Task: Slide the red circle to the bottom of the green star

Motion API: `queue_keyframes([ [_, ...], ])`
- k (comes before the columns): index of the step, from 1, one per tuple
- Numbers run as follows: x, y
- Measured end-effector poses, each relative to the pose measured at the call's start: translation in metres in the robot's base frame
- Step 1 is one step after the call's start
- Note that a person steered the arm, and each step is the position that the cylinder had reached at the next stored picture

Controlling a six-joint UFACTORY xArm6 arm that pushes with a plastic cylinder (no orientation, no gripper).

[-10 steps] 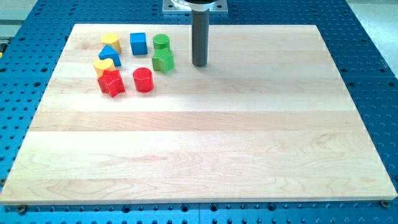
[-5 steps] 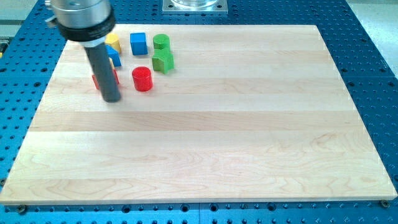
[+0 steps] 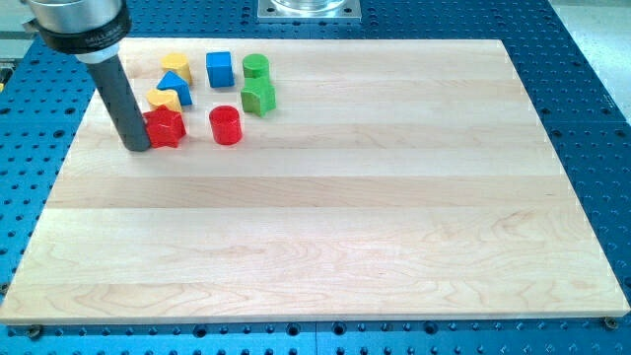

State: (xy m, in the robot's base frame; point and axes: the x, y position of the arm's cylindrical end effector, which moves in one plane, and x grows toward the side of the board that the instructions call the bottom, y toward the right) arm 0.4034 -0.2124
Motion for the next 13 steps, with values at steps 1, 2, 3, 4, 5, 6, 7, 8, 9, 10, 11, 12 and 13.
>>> queue_keyframes([
  [1, 0.033, -0.015],
  [2, 0.034, 0.034],
  [3, 0.027, 0.065],
  [4, 0.001, 0.075],
  [5, -0.009, 0.082],
  [6, -0.006, 0.087],
  [7, 0.005, 0.086],
  [8, -0.017, 0.086],
  [9, -0.035, 0.086],
  [10, -0.048, 0.086],
  [11, -0.039, 0.092],
  [12, -0.016, 0.099],
  [13, 0.018, 0.076],
])
